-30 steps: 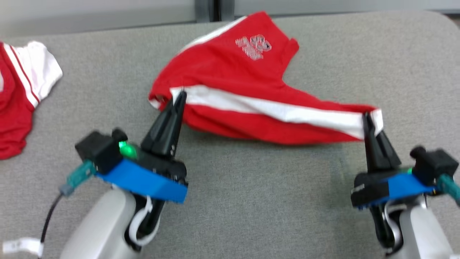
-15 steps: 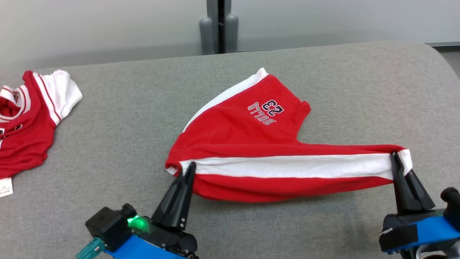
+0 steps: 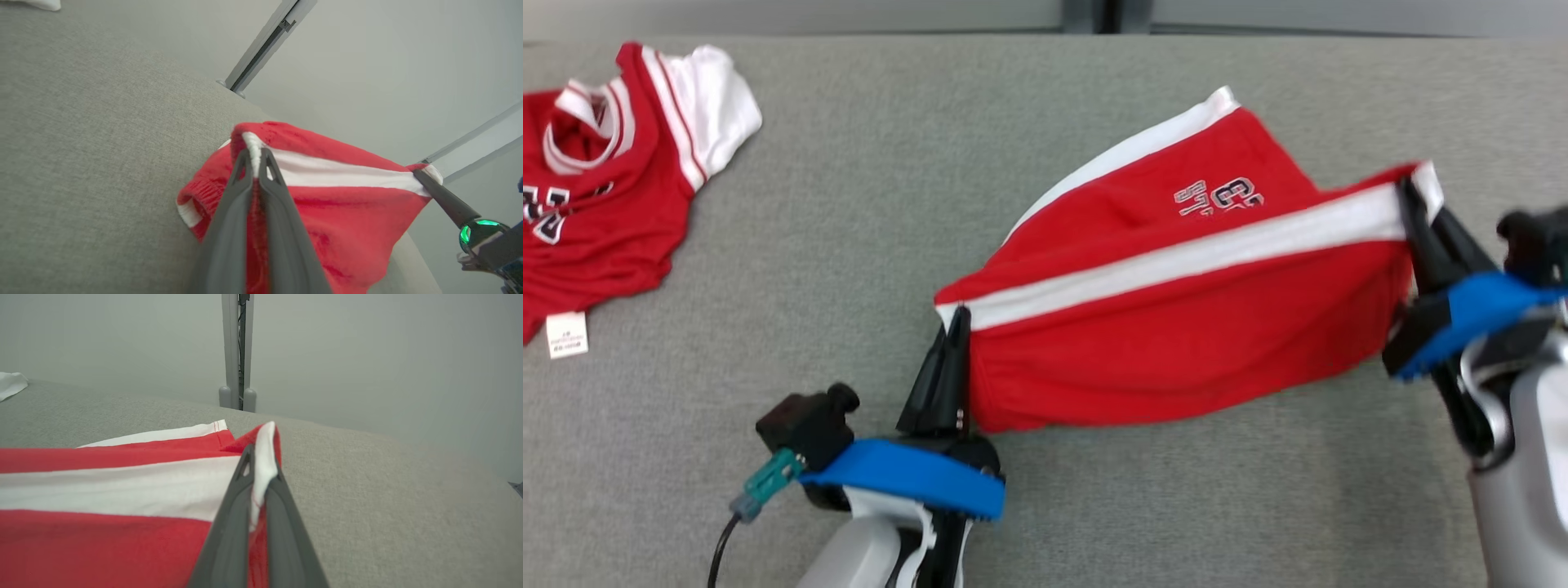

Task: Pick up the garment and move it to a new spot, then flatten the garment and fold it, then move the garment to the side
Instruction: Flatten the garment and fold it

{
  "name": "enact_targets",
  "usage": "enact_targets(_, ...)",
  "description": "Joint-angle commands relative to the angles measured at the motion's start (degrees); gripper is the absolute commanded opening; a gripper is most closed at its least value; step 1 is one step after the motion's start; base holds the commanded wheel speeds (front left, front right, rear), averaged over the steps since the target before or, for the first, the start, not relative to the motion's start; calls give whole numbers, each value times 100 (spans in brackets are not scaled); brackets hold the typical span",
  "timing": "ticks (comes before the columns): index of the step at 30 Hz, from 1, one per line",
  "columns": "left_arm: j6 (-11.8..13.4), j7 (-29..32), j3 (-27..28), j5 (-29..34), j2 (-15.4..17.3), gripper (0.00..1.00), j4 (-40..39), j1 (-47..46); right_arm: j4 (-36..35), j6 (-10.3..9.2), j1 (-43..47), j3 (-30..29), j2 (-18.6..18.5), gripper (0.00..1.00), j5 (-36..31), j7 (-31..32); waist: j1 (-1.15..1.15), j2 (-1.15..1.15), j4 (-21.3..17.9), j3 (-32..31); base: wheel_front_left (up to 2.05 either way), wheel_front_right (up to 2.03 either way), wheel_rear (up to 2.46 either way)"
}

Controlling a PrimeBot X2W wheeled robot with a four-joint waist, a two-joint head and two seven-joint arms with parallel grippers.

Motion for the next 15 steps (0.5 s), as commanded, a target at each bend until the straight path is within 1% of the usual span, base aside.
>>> enact_targets(1, 30, -20, 68, -81, -59, 0, 81, -147, 133, -1, -245, 39, -41, 0, 55, 31, -1, 0, 226, 242, 0, 0, 0)
enact_targets(6, 57, -34, 126, -329, -335, 0, 572, -621, 1009, -1, -1288, 366, -335, 0, 76, 172, -1, 0, 487, 523, 0, 0, 0)
enact_targets(9, 18, -72, 70, -396, -401, 0, 833, -851, 1519, -1, -1792, 518, -442, 0, 75, 178, -1, 0, 615, 645, 0, 0, 0)
enact_targets(13, -17, -123, -15, -508, -448, 0, 1131, -1056, 2193, -1, -2303, 657, -495, 0, 89, 137, -1, 0, 754, 731, 0, 0, 0)
enact_targets(14, -19, -125, -41, -526, -459, 0, 1182, -1101, 2356, -1, -2405, 688, -490, 1, 102, 120, -1, 0, 786, 741, 0, 0, 0)
enact_targets(15, -19, -130, -76, -558, -463, 0, 1230, -1143, 2500, -1, -2498, 717, -496, 10, 106, 73, -1, 0, 817, 748, 0, 0, 0)
